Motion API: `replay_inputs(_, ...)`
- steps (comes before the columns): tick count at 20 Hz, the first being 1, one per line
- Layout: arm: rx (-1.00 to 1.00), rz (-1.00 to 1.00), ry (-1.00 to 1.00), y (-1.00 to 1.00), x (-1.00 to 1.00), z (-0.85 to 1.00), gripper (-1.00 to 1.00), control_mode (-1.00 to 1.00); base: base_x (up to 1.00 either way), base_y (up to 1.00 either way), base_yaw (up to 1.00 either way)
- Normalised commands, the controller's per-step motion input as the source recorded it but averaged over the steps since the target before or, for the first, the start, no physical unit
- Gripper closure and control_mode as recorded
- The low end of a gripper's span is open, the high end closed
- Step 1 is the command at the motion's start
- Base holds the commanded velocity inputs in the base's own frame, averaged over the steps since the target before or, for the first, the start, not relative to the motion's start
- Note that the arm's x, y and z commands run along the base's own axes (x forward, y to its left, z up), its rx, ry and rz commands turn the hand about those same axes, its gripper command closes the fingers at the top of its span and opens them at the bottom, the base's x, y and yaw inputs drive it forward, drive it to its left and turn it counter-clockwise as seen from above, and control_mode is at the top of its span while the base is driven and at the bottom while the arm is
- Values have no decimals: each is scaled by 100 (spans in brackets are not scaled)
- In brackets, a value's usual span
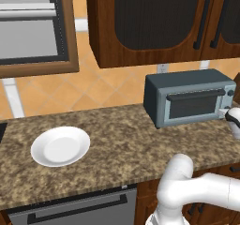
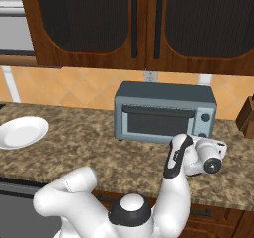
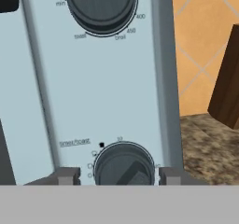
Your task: Pick up the kebab skewer and baguette bread, and place them inside the toaster oven. Close the toaster oven door and start by setting the timer.
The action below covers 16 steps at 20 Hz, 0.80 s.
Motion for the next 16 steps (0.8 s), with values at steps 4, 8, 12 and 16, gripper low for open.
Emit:
replay_inputs(4, 0, 0, 0, 0, 0, 0, 100, -100, 0, 0, 0)
replay_inputs(8, 0, 0, 0, 0, 0, 0, 100, -100, 0, 0, 0)
replay_inputs(12, 0, 0, 0, 0, 0, 0, 100, -100, 0, 0, 0)
replay_inputs(16, 4, -5, 0, 0, 0, 0, 100, -100, 0, 0, 0)
